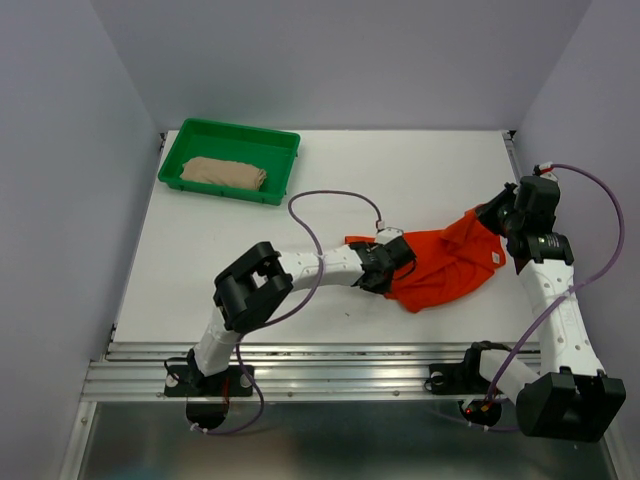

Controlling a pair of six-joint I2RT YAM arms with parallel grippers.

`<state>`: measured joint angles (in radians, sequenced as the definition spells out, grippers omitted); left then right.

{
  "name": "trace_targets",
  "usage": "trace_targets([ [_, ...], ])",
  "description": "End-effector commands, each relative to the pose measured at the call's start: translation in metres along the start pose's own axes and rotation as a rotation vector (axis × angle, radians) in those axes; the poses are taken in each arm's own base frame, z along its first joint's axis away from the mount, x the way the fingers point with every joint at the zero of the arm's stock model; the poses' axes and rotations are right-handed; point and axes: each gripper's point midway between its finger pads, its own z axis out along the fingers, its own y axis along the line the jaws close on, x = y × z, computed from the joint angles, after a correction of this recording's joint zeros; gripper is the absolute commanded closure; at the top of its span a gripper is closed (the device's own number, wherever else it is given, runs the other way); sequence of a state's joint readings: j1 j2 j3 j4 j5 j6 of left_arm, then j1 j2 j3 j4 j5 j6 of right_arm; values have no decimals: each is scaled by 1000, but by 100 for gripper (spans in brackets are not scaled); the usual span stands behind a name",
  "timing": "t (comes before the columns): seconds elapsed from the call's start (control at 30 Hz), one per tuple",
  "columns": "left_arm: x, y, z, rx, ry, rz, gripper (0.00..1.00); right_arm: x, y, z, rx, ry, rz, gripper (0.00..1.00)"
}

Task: Roll the t-shirts
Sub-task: Flatten out the T-shirt at the center of the board.

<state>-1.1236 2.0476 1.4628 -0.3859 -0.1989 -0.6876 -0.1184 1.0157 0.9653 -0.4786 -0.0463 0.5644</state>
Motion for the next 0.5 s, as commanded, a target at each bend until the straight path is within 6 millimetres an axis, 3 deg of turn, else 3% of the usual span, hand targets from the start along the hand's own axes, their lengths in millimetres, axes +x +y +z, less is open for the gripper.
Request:
trace_targets([
  [0.0, -42, 9, -39, -17, -87, -15, 100, -11, 6, -2, -31, -42, -6, 99],
  [0.03, -49, 13, -46, -11, -97, -15, 100, -11, 6, -3, -32, -43, -9, 99],
  [0.1, -87, 25, -85, 31, -183, -51, 100, -14, 7, -5, -31, -51, -12, 99],
  [0.13, -93, 32, -84, 22, -188, -56, 100, -15, 7, -5, -32, -54, -12, 99],
  [0.17, -116, 48, -103, 29, -237, -94, 100, -18, 9, -5, -35, -59, -8, 99],
  [0.27, -159, 74, -141, 52, -328, -130, 100, -27, 17, -5, -51, -73, 7, 99],
  [0.3, -177, 94, -149, 37, -358, -160, 100, -39, 27, -5, -75, -97, 17, 99],
  [0.33, -197, 99, -165, 50, -401, -174, 100, -46, 33, -5, -90, -112, 21, 99],
  [0.4, -217, 117, -184, 30, -443, -179, 100, -66, 44, -7, -109, -155, 26, 99],
  [0.43, -241, 129, -204, 28, -503, -205, 100, -89, 57, -12, -124, -204, 22, 99],
  [0.47, -248, 135, -213, 20, -517, -198, 100, -102, 63, -15, -132, -230, 18, 99],
])
